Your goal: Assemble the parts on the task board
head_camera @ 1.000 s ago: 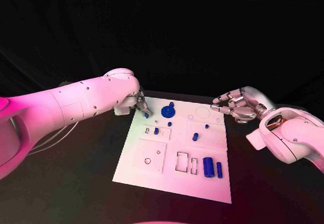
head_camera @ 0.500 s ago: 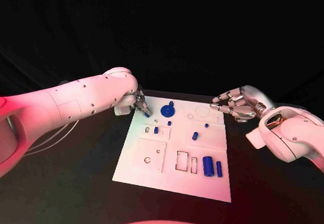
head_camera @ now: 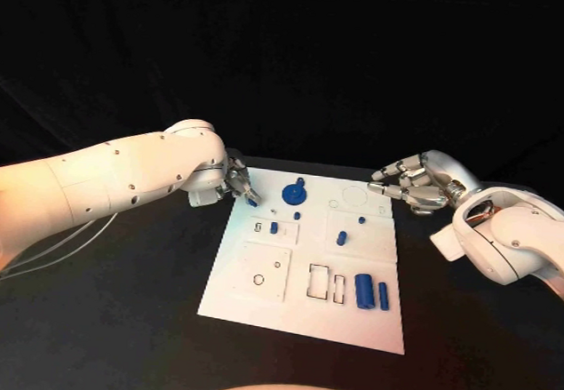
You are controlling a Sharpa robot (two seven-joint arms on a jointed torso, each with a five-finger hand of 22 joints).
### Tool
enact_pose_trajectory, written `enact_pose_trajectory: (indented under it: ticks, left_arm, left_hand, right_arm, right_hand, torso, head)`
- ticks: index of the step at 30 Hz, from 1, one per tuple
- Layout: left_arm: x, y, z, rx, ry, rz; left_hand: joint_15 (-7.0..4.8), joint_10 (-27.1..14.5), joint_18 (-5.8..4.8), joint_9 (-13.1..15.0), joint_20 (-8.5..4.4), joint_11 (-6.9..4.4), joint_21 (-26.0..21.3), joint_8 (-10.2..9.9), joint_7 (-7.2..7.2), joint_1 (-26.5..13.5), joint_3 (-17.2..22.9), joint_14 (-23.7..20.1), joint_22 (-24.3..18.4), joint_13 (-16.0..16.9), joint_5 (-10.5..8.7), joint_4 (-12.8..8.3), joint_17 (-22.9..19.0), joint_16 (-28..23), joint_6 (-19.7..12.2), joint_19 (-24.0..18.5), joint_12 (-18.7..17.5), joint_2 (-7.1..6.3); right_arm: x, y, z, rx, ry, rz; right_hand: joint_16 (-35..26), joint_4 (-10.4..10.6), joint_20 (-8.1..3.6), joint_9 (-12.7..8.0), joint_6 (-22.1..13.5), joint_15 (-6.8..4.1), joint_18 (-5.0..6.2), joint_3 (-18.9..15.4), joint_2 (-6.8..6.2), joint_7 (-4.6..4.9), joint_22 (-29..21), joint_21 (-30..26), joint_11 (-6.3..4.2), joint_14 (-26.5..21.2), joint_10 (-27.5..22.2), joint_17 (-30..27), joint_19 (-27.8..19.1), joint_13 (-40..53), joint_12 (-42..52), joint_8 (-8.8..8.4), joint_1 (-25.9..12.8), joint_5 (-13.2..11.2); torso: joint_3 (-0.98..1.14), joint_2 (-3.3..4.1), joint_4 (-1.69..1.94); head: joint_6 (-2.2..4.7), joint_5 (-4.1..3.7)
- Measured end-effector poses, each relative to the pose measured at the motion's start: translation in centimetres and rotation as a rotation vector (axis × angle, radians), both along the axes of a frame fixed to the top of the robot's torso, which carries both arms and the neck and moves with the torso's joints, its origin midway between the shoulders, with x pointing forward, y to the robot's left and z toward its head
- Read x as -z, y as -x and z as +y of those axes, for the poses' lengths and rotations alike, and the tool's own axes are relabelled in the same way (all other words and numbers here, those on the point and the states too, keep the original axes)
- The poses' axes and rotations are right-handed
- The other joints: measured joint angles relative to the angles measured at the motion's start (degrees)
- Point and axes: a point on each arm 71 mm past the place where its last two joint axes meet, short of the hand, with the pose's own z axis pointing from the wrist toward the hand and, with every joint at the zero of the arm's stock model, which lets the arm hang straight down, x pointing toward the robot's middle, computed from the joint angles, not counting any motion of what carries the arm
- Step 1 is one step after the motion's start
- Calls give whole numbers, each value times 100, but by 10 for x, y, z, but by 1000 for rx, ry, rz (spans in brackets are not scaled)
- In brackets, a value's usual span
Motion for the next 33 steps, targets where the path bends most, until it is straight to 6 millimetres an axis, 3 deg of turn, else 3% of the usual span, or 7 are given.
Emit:
enact_pose_trajectory:
  ticks: [8, 15, 33]
  left_arm:
    - [-4, 15, 0, 16, 31, -21]
    - [10, 27, -3, 27, 46, -9]
    - [28, 39, -10, 47, 32, -23]
  left_hand:
    - [-20, 36, 0, 11, -22, -36, 27, 39, -10, -99, 157, 20, 49, 29, -1, -82, -1, 0, 12, 22, 35, -99]
    - [-41, 76, 0, 10, -22, -37, 49, 45, -51, -149, 163, 0, 88, 59, -1, -88, -1, 0, 54, 22, 66, -148]
    - [-41, 98, 0, 1, -42, -58, 59, 72, -70, -203, 210, 0, 119, 73, -2, -41, -2, 23, 74, 42, 101, -202]
  right_arm:
    - [1, 0, -1, 1, 1, 3]
    - [1, 1, -2, 3, 2, 5]
    - [3, 1, -2, 3, 2, 9]
  right_hand:
    - [0, 0, 0, 0, 0, 0, 0, 0, 0, 0, 0, 0, 0, 0, 0, 0, 0, 0, 0, 0, 0, 0]
    - [0, 0, 0, 4, 0, 0, 0, 0, 0, 0, 0, 0, 0, 0, 0, -1, 0, 0, 0, 0, 0, 0]
    - [0, 0, 0, 4, 0, 0, 0, 0, 0, 0, 0, 0, 0, 0, 0, -2, 0, 8, 0, 0, 0, 32]
  torso:
    - [5, -8, 23]
    - [1, -7, 30]
    - [4, -4, 19]
  head:
    - [-22, 13]
    - [-52, 22]
    - [-86, 45]
